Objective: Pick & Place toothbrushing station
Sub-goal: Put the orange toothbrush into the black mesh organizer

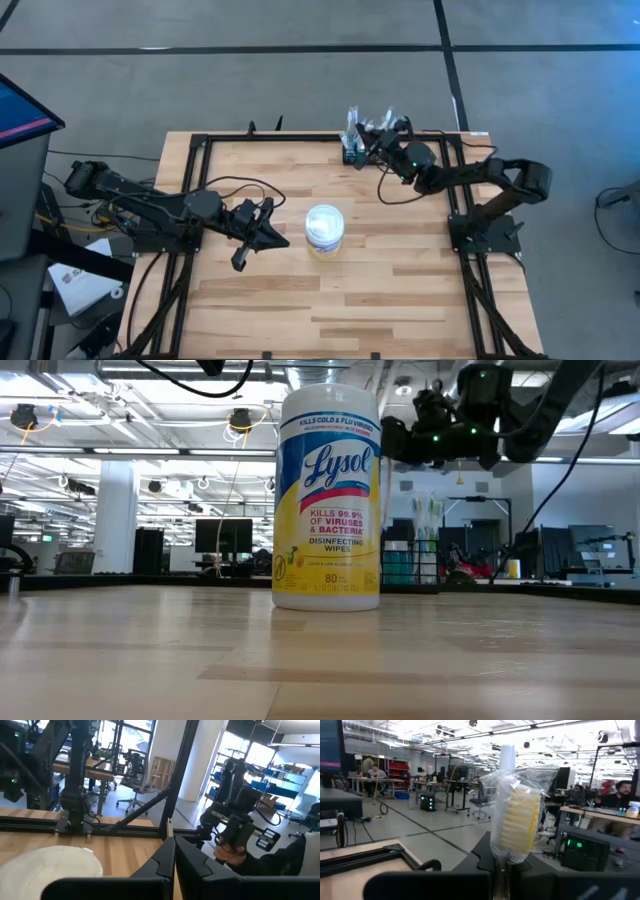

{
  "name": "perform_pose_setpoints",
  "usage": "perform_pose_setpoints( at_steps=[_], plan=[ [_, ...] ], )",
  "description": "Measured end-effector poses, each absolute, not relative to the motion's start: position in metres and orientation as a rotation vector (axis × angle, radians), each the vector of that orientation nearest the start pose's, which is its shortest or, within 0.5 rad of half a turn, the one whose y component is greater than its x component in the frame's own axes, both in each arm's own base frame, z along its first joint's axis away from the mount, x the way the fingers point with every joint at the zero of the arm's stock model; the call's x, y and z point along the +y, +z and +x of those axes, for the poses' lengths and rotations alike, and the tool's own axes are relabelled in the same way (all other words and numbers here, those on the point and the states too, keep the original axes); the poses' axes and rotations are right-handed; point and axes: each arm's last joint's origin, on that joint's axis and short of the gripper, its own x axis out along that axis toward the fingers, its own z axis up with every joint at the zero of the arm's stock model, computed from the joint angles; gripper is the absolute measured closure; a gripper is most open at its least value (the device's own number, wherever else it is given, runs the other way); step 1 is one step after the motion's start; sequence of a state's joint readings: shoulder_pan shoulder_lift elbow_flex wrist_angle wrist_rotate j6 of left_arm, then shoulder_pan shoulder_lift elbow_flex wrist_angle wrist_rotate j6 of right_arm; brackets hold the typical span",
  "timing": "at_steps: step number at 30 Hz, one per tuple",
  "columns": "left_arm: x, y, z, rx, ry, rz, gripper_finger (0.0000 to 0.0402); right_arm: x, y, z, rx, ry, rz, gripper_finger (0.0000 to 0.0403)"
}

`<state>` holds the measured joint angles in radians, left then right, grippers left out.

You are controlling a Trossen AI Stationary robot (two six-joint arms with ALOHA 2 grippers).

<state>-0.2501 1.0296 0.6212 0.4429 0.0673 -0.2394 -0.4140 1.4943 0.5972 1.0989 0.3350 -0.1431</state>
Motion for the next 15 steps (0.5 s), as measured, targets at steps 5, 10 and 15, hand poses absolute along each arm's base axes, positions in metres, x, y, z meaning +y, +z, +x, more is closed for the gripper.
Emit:
perform_pose_setpoints(
  at_steps=[5,10,15],
  plan=[
    [-0.059,0.291,0.222,0.005,-0.32,-0.24,0.0396,-0.136,0.222,0.266,-0.169,-0.76,-0.115,0.0403],
    [-0.059,0.291,0.222,0.0,-0.32,-0.208,0.0396,-0.142,0.216,0.267,-0.19,-0.777,-0.105,0.0403],
    [-0.058,0.291,0.222,-0.003,-0.315,-0.194,0.0396,-0.149,0.21,0.269,-0.215,-0.776,-0.066,0.0403]
  ],
)
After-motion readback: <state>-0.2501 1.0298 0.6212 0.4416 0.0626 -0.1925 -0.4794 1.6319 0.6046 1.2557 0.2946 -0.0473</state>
